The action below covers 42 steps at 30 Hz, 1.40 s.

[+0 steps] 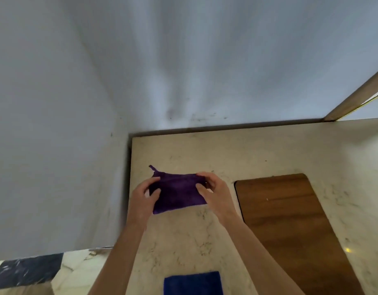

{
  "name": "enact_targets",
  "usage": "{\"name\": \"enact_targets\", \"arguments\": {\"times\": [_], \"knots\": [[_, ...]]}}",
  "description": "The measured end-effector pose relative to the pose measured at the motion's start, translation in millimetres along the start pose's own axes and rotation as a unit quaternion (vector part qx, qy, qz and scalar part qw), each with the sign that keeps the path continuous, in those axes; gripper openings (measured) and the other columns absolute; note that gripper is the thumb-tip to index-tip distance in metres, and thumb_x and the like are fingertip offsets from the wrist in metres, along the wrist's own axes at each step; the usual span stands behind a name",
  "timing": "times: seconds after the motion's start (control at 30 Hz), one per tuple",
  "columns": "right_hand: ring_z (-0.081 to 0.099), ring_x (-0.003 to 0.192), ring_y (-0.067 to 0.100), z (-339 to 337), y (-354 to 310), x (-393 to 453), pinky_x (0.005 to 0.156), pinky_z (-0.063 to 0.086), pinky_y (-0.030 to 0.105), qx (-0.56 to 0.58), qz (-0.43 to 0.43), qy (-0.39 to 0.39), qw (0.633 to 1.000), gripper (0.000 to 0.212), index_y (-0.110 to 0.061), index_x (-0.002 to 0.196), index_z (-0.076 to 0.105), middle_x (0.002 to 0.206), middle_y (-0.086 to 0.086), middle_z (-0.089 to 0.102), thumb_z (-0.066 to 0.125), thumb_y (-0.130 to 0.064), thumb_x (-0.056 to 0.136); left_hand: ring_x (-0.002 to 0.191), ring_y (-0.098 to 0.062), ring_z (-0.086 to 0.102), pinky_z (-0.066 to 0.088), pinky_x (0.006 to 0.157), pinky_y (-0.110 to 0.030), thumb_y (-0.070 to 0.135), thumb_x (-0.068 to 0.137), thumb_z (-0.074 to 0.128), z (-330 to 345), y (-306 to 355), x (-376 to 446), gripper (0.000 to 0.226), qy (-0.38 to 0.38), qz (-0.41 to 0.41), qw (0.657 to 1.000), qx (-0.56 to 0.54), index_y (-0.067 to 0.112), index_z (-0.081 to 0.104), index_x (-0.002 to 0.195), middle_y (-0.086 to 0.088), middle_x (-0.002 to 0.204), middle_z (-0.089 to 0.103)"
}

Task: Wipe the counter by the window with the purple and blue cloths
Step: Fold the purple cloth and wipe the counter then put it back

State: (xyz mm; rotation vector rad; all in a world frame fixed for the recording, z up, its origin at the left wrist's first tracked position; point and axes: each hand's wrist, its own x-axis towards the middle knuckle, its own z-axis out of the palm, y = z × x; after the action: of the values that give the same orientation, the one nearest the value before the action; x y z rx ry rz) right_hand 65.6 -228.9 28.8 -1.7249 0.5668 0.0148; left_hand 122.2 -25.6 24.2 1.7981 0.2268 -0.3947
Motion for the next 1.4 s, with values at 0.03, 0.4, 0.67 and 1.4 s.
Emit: {"name": "enact_targets", "arguments": {"times": [0.03, 0.4, 0.67, 1.4], "knots": [[0.068, 0.104, 0.006, 3, 3, 6, 0.088, 0.059, 0.025, -0.008, -0.010, -0.003, 1.000, 0.032, -0.027, 0.118, 0.069, 0.116, -0.013, 0.071, 0.066, -0.006, 0.094, 0.123, -0.021, 0.059, 0.056, 0.100, -0.047, 0.000, 0.093, 0.061, 0, -4, 6, 0.036, 0.003, 0.005, 1.000, 0.005, 0.025, 0.071, 0.117, 0.001, 0.129, 0.061], [0.056, 0.103, 0.008, 22, 63, 0, 0.079, 0.039, -0.006, -0.235, 0.013, -0.031, 0.971, 0.037, -0.020, 0.127, 0.068, 0.131, 0.002, 0.046, 0.067, -0.004, 0.094, 0.098, -0.025, 0.053, 0.044, 0.088, -0.020, 0.003, 0.087, 0.072, 8, -53, -7, 0.029, 0.042, -0.022, 0.974, 0.222, 0.014, 0.074, 0.114, -0.012, 0.117, 0.040], [0.048, 0.098, 0.001, 20, 72, -13, 0.072, 0.035, -0.013, -0.251, 0.052, -0.094, 0.962, 0.056, -0.019, 0.145, 0.053, 0.130, -0.001, 0.035, 0.064, 0.000, 0.094, 0.067, -0.010, 0.051, 0.039, 0.055, -0.007, 0.005, 0.082, 0.078, -5, -60, -13, 0.025, -0.019, -0.026, 0.964, 0.266, 0.026, 0.068, 0.090, -0.008, 0.093, 0.053], [0.061, 0.080, 0.008, -29, 90, -111, 0.069, 0.054, 0.014, -0.280, -0.039, -0.099, 0.954, 0.051, -0.045, 0.148, 0.038, 0.141, -0.007, 0.031, 0.056, -0.029, 0.103, 0.115, -0.015, 0.038, 0.046, 0.102, -0.039, 0.041, 0.099, 0.053, -33, -117, -131, 0.038, 0.027, 0.065, 0.950, 0.305, 0.052, 0.053, 0.136, 0.002, 0.134, 0.039]]}}
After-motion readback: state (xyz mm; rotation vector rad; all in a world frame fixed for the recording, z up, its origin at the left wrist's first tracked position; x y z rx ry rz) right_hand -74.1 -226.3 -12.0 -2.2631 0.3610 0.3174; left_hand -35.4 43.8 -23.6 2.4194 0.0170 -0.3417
